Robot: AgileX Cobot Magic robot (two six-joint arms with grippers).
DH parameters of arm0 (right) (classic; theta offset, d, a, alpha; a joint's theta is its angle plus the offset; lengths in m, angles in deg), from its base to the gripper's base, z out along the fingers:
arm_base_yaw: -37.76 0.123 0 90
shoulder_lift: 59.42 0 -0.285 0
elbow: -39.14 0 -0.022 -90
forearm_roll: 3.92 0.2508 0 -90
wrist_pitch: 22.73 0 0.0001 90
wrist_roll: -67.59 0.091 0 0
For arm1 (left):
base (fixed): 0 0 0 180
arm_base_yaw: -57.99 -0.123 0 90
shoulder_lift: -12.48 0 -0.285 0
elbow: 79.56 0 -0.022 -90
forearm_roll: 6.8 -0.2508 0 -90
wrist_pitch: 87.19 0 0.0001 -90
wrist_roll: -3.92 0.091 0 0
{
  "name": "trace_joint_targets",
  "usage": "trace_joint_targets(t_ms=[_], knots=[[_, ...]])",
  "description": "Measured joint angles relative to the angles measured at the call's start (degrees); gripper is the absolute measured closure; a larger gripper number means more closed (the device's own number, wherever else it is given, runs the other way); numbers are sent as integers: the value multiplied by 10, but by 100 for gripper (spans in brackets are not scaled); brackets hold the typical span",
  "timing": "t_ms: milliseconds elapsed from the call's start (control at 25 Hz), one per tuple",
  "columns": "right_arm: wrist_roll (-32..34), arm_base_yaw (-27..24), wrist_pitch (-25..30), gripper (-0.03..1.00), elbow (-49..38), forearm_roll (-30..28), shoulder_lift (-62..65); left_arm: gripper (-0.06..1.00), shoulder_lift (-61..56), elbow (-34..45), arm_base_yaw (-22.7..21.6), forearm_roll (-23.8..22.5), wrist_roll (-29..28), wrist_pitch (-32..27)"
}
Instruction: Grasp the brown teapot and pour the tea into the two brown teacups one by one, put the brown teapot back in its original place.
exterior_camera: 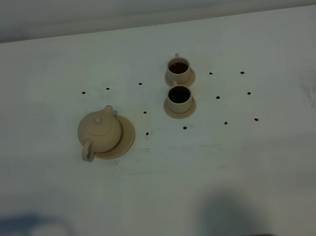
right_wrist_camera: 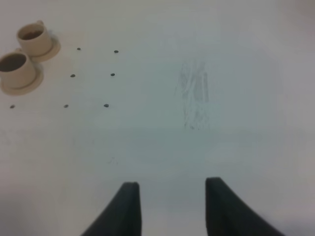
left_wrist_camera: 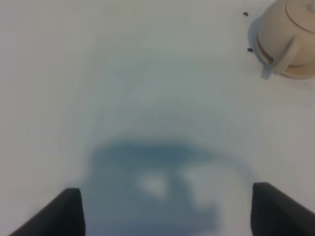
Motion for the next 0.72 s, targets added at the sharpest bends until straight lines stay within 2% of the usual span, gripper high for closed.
trace_joint_targets(t_ms=[400, 720], knots=[[0, 0, 0, 66, 0, 0, 0, 29, -53, 7, 0, 1, 6, -3], [0, 0, 0, 66, 0, 0, 0, 29, -64, 7, 0, 6, 15, -3]])
